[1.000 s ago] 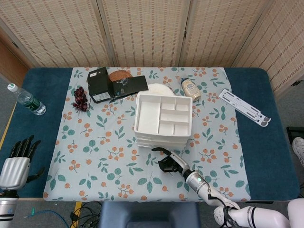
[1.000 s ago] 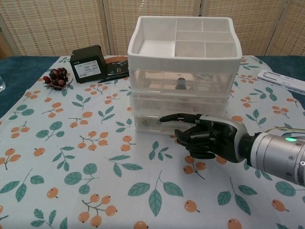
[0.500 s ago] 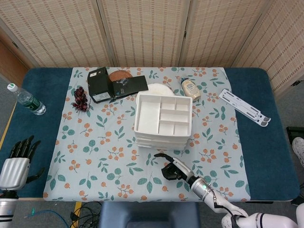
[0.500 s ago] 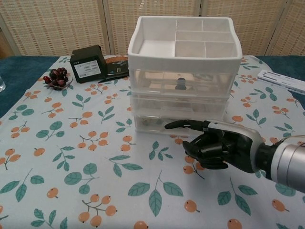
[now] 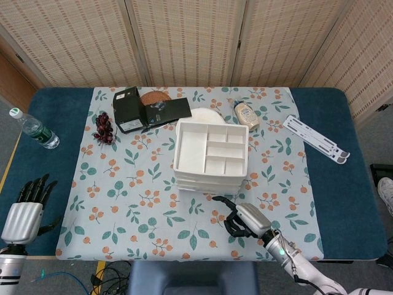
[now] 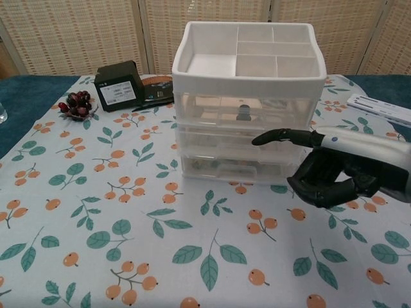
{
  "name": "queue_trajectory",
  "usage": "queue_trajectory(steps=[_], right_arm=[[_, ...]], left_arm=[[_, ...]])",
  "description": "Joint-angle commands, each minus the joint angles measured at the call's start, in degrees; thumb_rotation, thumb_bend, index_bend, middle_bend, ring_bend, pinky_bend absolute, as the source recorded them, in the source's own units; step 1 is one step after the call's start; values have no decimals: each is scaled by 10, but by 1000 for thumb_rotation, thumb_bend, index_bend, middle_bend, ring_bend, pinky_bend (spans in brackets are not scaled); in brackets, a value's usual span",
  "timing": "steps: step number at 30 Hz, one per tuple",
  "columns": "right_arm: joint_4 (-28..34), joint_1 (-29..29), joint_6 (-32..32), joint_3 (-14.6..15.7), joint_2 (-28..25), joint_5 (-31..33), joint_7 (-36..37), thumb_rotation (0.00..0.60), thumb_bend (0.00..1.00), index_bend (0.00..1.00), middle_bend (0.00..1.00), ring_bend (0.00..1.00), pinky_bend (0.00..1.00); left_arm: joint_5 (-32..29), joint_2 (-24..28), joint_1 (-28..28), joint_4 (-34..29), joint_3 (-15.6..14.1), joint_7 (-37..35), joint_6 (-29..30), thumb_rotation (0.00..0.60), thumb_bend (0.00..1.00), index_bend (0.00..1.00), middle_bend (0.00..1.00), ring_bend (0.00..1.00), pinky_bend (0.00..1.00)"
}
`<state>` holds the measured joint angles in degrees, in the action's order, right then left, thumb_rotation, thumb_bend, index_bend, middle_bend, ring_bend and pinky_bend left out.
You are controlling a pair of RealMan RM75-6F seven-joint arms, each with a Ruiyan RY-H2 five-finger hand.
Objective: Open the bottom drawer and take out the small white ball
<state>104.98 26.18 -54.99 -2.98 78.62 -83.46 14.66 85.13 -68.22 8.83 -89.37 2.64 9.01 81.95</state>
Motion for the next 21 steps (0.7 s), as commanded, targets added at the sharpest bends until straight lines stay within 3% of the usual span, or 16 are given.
queue_trajectory(steps=[1,8,21], right_arm=[[22,-7,-24,-9,-13,39,-56,600,642,83,897,1000,1000],[10,-11,-50,-17,3,69,-117,600,672,73,910,1000,1000],[-3,12,-4,-27,12,113,-103,600,672,73,910,1000,1000]], left_arm=[[0,0,1,0,0,0,-1,600,246,109,6,55,73],[-2,0,1,-1,-1,0,-3,600,246,109,6,55,73],[-1,0,5,-4,-1,5,-6,600,246,109,6,55,73]])
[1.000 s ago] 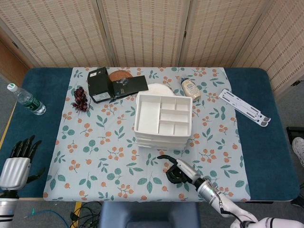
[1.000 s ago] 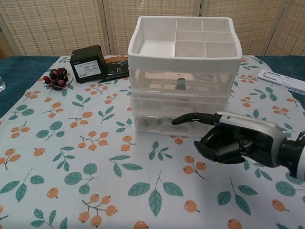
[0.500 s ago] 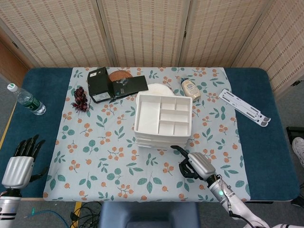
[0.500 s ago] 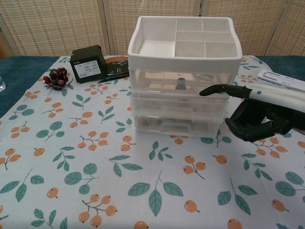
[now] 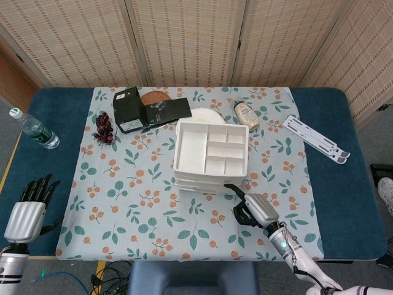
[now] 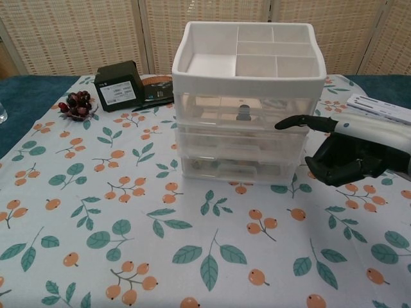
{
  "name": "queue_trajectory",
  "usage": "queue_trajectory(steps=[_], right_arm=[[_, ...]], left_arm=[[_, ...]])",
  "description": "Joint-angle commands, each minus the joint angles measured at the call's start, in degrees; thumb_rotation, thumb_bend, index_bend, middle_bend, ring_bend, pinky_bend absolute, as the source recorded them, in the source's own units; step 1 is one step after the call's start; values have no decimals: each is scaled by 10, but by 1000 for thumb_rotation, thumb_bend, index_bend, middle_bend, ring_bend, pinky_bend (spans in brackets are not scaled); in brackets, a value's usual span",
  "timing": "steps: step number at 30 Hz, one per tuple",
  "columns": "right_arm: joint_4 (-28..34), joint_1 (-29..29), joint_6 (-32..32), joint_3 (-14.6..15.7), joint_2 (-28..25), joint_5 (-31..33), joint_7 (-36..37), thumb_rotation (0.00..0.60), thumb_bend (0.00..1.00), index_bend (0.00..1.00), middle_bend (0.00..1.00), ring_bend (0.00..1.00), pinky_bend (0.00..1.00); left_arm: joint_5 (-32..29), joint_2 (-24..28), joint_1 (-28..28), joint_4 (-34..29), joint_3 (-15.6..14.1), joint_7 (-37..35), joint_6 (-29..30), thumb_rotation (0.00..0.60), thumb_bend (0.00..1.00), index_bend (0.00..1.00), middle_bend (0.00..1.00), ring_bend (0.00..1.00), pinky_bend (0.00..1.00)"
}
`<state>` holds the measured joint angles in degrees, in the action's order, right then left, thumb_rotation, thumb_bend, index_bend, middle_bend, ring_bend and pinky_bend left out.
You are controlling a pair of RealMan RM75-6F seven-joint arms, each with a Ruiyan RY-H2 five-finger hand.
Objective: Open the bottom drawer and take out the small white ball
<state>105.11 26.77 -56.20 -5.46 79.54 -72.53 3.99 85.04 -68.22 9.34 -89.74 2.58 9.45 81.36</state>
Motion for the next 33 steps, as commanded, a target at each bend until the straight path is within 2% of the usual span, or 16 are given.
queue_trajectory(steps=[1,23,33], right_arm=[[-5,7,10,-3,4,5,5,600,673,73,910,1000,1000],[-41,41,49,-14,32,31,19,600,673,73,910,1000,1000],[-41,35,45,1,29,-4,51,600,672,202,911,1000,1000]], left_arm=[[-1,0,0,0,0,1,0,600,246,109,6,55,73],[-7,-2,-1,0,-2,6,-3,600,246,109,6,55,73],[-7,-2,1,-9,-1,15,-3,600,246,109,6,55,73]])
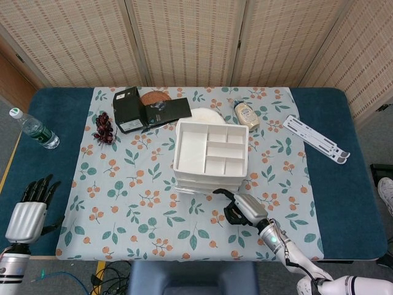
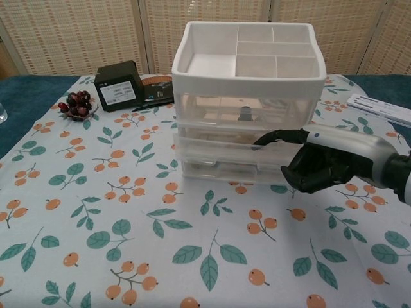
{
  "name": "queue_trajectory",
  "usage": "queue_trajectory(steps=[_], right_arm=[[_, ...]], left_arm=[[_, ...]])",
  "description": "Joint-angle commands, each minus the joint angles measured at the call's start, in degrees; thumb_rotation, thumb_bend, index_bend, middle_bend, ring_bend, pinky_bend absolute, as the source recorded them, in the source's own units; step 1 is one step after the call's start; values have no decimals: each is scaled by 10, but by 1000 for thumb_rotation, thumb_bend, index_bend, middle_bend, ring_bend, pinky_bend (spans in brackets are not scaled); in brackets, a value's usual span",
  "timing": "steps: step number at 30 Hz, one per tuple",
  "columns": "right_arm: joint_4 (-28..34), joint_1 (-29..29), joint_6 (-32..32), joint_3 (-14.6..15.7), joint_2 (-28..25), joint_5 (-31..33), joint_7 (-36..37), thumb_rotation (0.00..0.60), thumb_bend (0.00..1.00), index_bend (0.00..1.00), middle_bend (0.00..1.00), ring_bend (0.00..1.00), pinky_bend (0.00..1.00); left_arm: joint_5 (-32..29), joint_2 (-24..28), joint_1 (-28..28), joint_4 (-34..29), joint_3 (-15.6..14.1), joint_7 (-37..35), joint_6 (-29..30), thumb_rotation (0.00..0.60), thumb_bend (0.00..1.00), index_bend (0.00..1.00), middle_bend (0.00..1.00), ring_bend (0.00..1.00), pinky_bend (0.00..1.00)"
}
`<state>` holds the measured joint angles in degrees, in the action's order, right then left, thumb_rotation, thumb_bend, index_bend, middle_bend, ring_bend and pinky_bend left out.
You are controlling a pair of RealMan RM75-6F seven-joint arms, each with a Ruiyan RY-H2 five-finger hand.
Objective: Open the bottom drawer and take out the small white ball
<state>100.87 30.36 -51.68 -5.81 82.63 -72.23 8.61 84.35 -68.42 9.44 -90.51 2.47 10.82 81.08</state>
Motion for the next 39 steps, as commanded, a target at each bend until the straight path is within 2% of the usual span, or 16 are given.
queue_trajectory(steps=[1,20,39], right_arm=[[3,-2,-1,6,-2,-10,6,600,672,208,912,1000,1000],[39,-21,-21,53,-5,-78,31,600,673,224,915,1000,1000],[62,-27,-19,89,-25,-100,-1,600,673,224,915,1000,1000]], left_arm=[[0,0,0,-2,0,1,0,600,246,109,6,55,73],[1,1,-3,-5,-2,2,6,600,246,109,6,55,73],[3,-2,-2,-4,-2,0,5,600,246,109,6,55,73]])
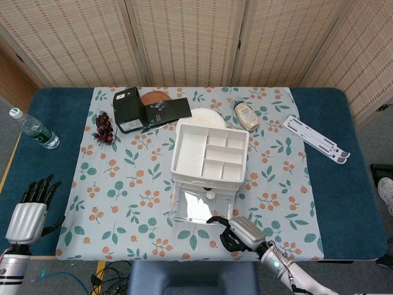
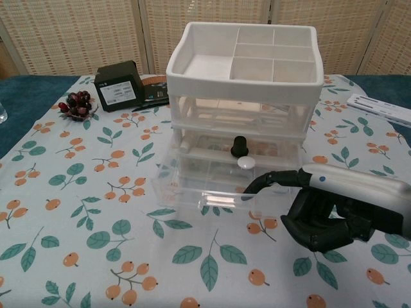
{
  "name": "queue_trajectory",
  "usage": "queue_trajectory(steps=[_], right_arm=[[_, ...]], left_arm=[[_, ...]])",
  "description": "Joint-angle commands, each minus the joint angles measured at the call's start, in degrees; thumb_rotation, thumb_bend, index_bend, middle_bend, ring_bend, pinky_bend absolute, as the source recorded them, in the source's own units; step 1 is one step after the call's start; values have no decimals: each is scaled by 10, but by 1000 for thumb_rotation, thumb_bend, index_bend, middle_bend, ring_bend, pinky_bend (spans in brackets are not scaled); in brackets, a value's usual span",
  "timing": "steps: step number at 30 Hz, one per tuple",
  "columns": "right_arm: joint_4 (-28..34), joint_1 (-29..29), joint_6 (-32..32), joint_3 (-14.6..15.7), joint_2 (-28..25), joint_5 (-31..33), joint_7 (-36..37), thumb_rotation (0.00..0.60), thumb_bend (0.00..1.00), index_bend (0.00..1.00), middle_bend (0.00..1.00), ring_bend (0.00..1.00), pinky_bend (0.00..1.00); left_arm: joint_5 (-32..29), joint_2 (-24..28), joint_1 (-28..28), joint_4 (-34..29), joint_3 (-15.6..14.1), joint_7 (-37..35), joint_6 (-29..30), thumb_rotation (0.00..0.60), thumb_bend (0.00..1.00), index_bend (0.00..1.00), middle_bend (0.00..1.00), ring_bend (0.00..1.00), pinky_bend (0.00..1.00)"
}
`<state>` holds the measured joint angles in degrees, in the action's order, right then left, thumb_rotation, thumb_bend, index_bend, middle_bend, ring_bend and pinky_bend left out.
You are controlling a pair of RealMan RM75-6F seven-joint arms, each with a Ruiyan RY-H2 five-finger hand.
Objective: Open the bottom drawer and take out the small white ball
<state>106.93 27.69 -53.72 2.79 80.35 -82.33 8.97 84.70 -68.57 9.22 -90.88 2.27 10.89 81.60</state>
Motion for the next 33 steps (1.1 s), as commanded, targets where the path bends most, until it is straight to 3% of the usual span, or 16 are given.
queue_trajectory(steps=[1,10,14,22,33], right_arm=[[2,-1,1,3,-3,1,-5,600,672,224,915,1000,1000],[5,-7,-10,6,-8,-3,-17,600,673,214,913,1000,1000],[13,-9,-22,6,-23,-18,-15,600,673,135,911,1000,1000],[38,-3,-27,2,-65,-36,-19,600,673,117,911,1000,1000],[72,53,5,-49,-124,-36,-99,600,653,117,913,1000,1000]], left_arm=[[0,0,0,0,0,0,0,600,246,109,6,55,73],[2,-1,-1,-1,0,-1,3,600,246,109,6,55,73],[3,-1,-1,-1,0,-2,4,600,246,109,6,55,73],[5,-1,-1,0,0,-3,6,600,246,109,6,55,73],[10,2,-5,-1,-1,-7,14,600,246,109,6,55,73]])
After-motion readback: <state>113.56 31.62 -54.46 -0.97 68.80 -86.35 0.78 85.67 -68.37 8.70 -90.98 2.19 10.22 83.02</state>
